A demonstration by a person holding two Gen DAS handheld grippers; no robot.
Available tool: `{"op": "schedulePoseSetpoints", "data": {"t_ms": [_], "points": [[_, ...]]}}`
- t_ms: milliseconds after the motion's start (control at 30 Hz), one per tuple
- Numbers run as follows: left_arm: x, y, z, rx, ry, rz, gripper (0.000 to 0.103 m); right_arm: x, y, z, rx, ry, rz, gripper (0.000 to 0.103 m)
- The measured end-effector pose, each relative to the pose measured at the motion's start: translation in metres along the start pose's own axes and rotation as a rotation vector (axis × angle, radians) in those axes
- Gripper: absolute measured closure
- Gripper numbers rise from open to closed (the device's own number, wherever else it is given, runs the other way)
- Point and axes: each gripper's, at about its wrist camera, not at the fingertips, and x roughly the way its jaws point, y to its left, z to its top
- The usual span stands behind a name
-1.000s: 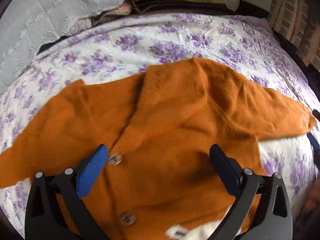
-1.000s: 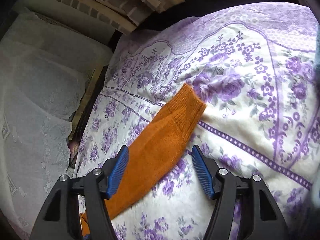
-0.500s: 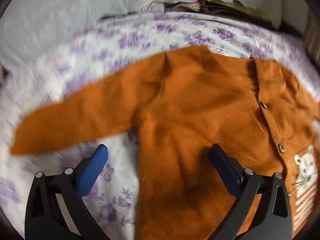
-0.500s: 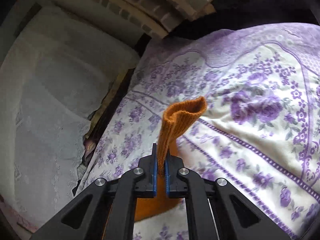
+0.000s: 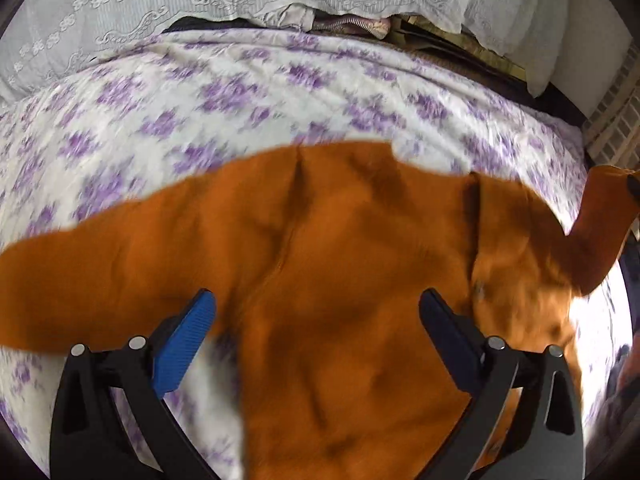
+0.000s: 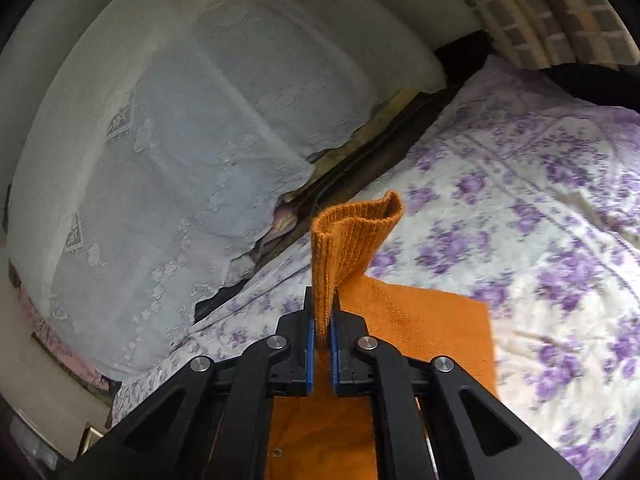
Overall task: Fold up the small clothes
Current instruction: 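Fold the held sleeve over the cardigan front with the right tool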
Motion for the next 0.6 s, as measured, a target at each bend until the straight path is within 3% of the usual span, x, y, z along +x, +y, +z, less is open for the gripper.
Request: {"op": "schedulePoseSetpoints", "data": {"t_ms": [67,233,600], "points": [[0.009,-0.011,0.017,-0.011,0.014,0.006,0.004,0.012,0.015,-0.005,-0.014,0.024,0.03,0.097],[0.035,-0.024,0.033,-0.069,0.043,-0.094,0.004,0.039,0.045,-0.025,-0.057,0.102,0.079,0.097],[0.056,-0.032,0.034,0.011,-0.012,-0.111,0.004,0.086,0.097,-0.09,-0.211,0.265,0.135,0.097]]}}
